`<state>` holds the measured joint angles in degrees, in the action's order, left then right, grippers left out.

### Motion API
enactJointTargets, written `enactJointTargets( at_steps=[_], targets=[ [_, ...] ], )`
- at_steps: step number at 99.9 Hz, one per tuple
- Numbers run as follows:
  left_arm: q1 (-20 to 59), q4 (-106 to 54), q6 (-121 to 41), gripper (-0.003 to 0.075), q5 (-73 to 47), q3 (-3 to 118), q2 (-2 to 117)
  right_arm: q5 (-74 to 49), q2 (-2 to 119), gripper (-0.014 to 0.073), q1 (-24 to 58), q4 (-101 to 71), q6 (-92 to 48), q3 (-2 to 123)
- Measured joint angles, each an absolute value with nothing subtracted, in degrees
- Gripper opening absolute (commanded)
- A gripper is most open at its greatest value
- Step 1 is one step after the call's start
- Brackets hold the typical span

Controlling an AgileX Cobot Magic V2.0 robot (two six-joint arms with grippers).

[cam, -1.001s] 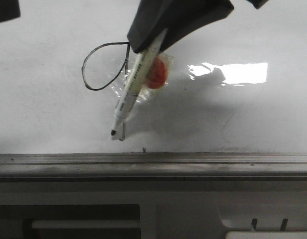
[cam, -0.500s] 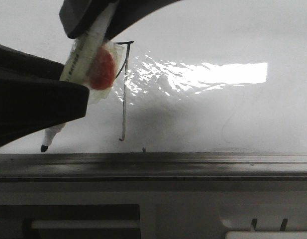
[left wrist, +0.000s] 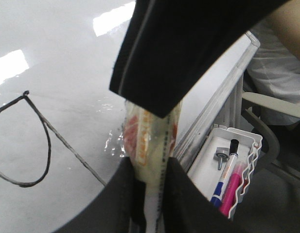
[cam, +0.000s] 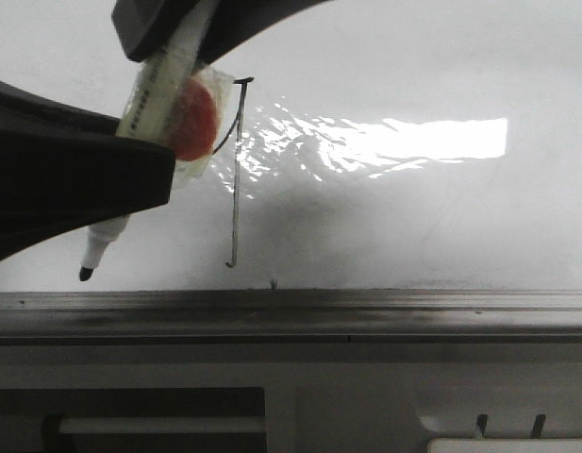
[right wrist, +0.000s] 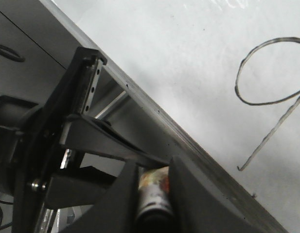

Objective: Write number 9 on whiteboard

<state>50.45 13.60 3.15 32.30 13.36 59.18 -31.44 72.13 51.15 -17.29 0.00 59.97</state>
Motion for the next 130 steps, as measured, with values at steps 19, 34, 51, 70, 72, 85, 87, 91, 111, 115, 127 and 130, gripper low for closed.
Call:
enactJointTargets(
  at_steps=[19, 34, 51, 70, 72, 85, 87, 91, 111, 115, 127, 130],
  targets=[
    [50.45, 0.94, 3.49, -0.002, 31.8, 13.36, 59.18, -31.19, 72.13, 0.0433, 51.15, -17.29, 0.0, 59.97],
    [50.45, -17.15, 3.49, -0.002, 30.77, 13.36, 59.18, -31.11, 72.13, 0.0433, 51.15, -17.29, 0.0, 59.97],
    [50.45, -35.5, 3.51, -0.002, 28.48, 13.36, 59.31, -32.25, 72.13, 0.0433, 51.15, -17.29, 0.0, 59.97],
    [50.45, -38.5, 3.61, -0.002, 26.67, 13.36, 60.47, -32.48, 72.13, 0.0433, 51.15, -18.21, 0.0, 59.97],
    [50.45, -38.5, 3.61, -0.002, 26.67, 13.39, 60.61, -32.51, 72.13, 0.0433, 51.15, -18.34, 0.0, 59.97],
    [50.45, -38.65, 3.61, -0.002, 26.67, 13.52, 60.8, -32.89, 72.13, 0.0433, 51.15, -18.71, 0.0, 59.97],
    [50.45, -38.65, 3.61, -0.002, 26.57, 13.52, 60.8, -33.02, 72.13, 0.0432, 51.15, -18.75, 0.0, 59.97],
    [50.45, -38.65, 3.61, -0.0019, 26.58, 13.52, 60.8, -33.28, 72.13, 0.0432, 51.15, -18.85, 0.0, 59.97],
    [50.45, -34.93, 3.61, 0.0158, 26.07, 13.52, 61.06, -34.33, 72.13, 0.0432, 51.15, -18.85, 0.0, 59.97],
    [50.45, -34.66, 3.61, 0.0207, 25.94, 13.52, 61.17, -34.45, 72.13, 0.0432, 51.15, -18.85, 0.0, 59.97],
    [50.45, -34.28, 3.61, 0.0325, 25.94, 13.52, 61.17, -34.45, 72.13, 0.0431, 51.15, -18.85, 0.0, 59.97],
    [50.45, -34.28, 3.61, 0.0339, 25.94, 13.52, 61.17, -34.45, 72.13, 0.0431, 51.15, -18.85, 0.0, 59.97]
  ],
)
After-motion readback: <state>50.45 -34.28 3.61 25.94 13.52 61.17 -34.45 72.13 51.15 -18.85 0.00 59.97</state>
